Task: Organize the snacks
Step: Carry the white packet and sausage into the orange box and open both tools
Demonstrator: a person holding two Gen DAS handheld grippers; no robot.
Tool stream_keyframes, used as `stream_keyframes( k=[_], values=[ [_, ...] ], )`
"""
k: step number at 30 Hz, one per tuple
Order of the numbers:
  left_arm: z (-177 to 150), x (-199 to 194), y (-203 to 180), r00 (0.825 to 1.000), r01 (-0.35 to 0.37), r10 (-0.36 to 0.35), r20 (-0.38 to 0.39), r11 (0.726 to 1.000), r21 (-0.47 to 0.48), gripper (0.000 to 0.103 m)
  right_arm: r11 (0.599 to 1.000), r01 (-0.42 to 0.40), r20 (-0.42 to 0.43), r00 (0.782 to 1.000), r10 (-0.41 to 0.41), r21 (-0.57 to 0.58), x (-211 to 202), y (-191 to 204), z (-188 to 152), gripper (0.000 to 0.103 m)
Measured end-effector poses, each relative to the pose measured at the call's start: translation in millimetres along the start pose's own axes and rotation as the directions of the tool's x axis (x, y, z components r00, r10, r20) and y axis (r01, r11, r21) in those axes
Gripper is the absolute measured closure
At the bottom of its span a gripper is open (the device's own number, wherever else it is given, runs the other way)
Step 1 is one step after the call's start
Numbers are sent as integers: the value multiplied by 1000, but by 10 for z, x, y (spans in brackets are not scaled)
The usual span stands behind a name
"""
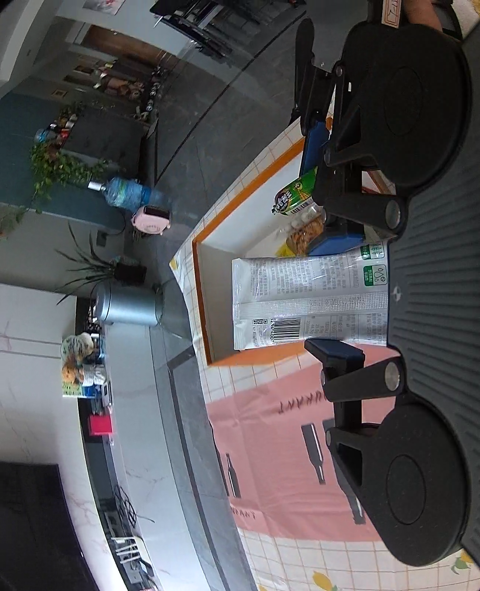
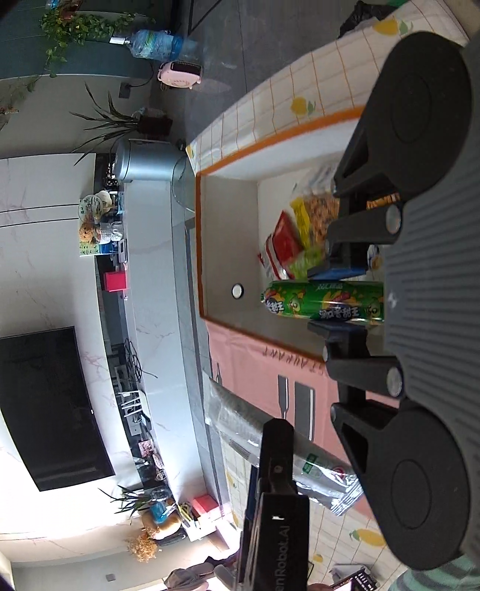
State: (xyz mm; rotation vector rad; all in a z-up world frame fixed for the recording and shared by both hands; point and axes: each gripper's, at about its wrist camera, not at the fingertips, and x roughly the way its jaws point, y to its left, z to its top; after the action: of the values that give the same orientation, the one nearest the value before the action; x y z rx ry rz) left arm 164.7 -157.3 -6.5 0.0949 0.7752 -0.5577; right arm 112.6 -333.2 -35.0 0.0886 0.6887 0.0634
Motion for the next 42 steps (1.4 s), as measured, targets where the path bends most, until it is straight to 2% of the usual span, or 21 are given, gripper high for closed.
stream_keyframes(
  k=[4, 8, 11, 16, 19, 24, 33, 37, 42],
  values=[
    [182, 358, -210, 998, 29, -25, -53, 996, 84, 49, 1000, 8, -67, 998, -10, -25, 159, -353, 76, 83],
    [291, 726, -361, 995, 19, 1, -104, 982, 189, 49, 1000, -17, -135, 991, 14, -25, 445, -619, 123, 83],
    [406, 1039, -380, 987, 24, 11, -159, 975, 220, 49, 999, -26, -168, 986, 21, -33, 682, -769, 211, 83],
    [608, 1470, -287, 971, 22, 36, -235, 970, 242, 49, 991, -61, -230, 973, 33, -115, 1127, -819, 471, 83],
    [670, 1690, -246, 964, 13, 67, -258, 955, 296, 49, 980, -80, -265, 964, 30, -182, 1405, -788, 607, 84],
    [691, 1990, -167, 948, 11, 102, -303, 937, 350, 49, 970, -98, -312, 950, 24, -223, 1791, -833, 741, 84],
    [688, 2251, -96, 932, 14, 117, -343, 934, 358, 49, 944, -110, -377, 926, -16, -312, 2165, -756, 752, 83],
    [680, 2311, -84, 920, 18, 125, -372, 933, 359, 48, 935, -109, -399, 916, -38, -338, 2218, -690, 742, 83],
    [682, 2262, -81, 928, 10, 126, -351, 932, 362, 41, 926, -89, -391, 918, -66, -366, 2205, -656, 772, 81]
  ],
)
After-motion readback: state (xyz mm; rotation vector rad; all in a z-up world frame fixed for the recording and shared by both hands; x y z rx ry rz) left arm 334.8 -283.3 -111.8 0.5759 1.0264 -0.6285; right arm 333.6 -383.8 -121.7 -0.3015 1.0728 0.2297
